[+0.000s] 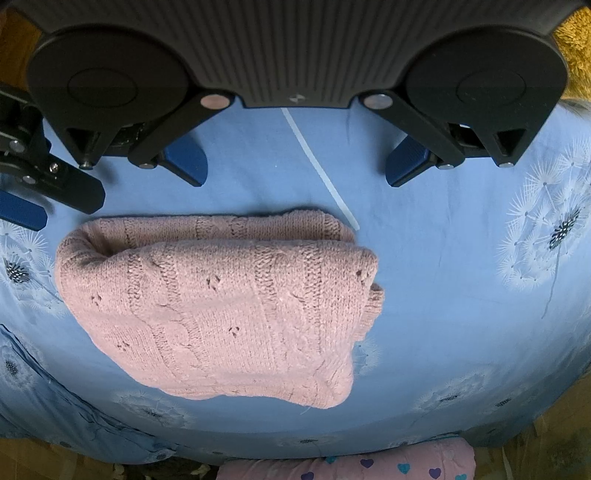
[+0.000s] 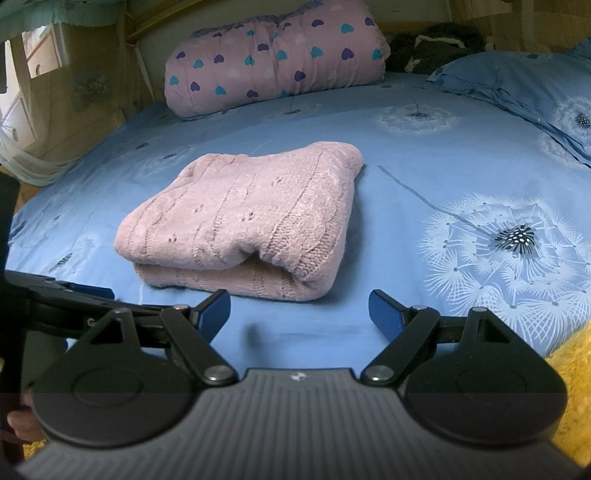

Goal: Fold small clothes

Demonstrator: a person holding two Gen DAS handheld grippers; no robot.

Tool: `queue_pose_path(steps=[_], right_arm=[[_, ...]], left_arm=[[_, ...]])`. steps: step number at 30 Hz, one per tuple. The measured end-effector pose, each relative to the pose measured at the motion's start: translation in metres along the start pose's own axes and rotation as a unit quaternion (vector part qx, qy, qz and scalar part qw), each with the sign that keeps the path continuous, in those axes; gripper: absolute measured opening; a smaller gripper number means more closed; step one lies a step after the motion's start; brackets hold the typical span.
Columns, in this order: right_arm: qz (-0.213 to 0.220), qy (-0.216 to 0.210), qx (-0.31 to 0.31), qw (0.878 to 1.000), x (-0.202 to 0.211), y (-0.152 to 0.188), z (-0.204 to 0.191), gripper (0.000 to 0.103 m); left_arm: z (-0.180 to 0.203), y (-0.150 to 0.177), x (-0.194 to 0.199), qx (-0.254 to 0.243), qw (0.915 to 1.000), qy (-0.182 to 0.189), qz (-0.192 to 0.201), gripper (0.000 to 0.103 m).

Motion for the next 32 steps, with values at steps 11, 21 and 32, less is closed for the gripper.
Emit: queue_pose_path(steps=[11, 21, 32], right_arm=[[0.000, -0.002, 0.002, 1.000, 0.0013, -0.0018, -0.0022, 0.083], [0.001, -0.003, 0.002, 1.000, 0.0012, -0.0019, -0.0020, 0.083], [0.004, -0.002, 0.006, 1.000, 0.0031, -0.0049, -0.0036, 0.083]], left_arm=[[-0.0001, 0.0000, 0.0001, 0.001, 1.0000, 0.000, -0.001, 0.103], [-0.0012, 0.0005, 0.0002, -0.002, 1.0000, -0.001, 0.002, 0.103], [0.0010, 0.0018, 0.0022, -0.008, 1.0000, -0.005, 0.002, 0.103]])
Point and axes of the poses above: each gripper's, at about its wrist camera, not at the fingertips, and x roughly against the way its jaws point, z to its right, y to its underside, the point moved 10 cm from there along -x, roughly the way its jaws point, and after that the axes turned 13 degrees about x, right-handed, at the moved point
